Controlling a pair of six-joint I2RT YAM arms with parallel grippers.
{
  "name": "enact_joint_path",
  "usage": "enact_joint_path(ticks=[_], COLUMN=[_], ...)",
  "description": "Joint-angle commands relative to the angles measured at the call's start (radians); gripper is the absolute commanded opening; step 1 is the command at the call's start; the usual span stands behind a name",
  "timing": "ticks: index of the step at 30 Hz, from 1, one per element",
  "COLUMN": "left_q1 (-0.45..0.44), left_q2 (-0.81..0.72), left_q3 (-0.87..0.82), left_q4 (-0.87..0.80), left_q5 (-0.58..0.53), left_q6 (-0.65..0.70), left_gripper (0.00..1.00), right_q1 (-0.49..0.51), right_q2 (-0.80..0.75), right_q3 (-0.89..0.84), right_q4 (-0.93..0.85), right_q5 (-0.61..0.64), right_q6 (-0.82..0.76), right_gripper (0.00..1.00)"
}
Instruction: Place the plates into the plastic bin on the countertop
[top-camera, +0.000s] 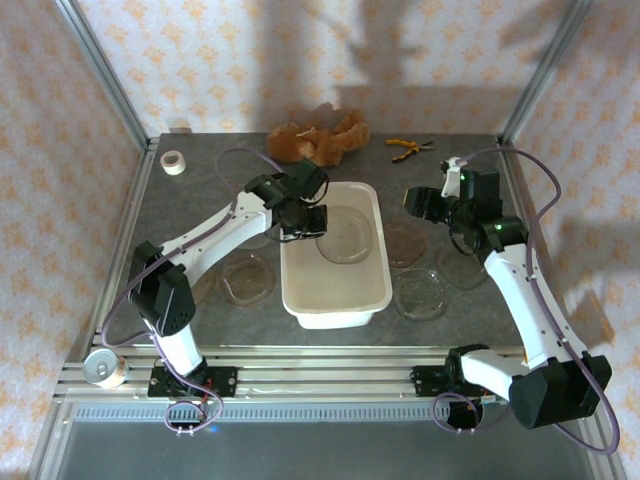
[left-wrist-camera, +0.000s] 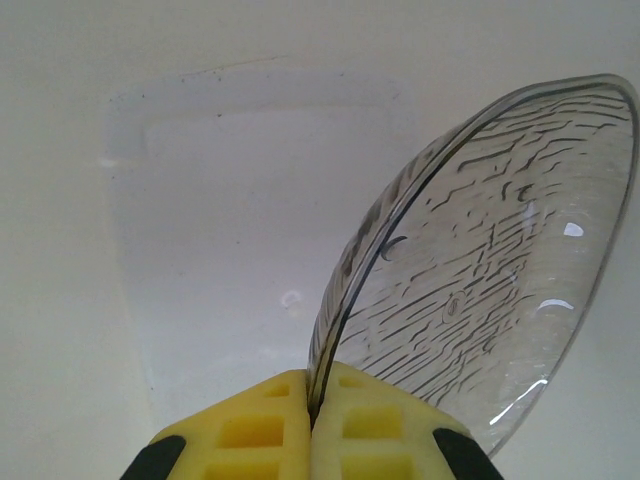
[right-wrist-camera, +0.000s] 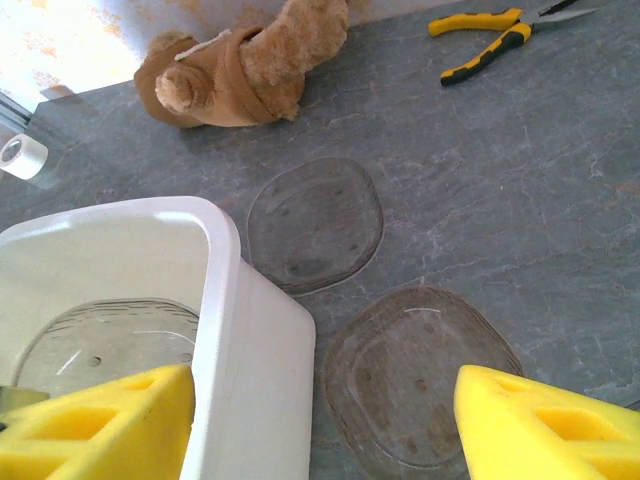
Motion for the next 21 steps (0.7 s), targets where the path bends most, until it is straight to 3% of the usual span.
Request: enact_joint_path(ticks=[1,21], left_q1=[-0.008,-0.01], left_q2=[0.03,0.187], left_q3=[-0.006,-0.009], left_q4=[0.028,0.068], left_q5=[-0.04,-0.121], left_q6=[0.001,0.052], left_gripper=[0.0,0.0], right_q1=[-0.005,-0.005], right_q2=[-0.016,0.033], right_q3=[-0.016,-0.012], right_q4=[0.024,0.012], right_q5=[0.003,0.03], right_q6=[0.028,0.033], right_gripper=[0.69,0.67])
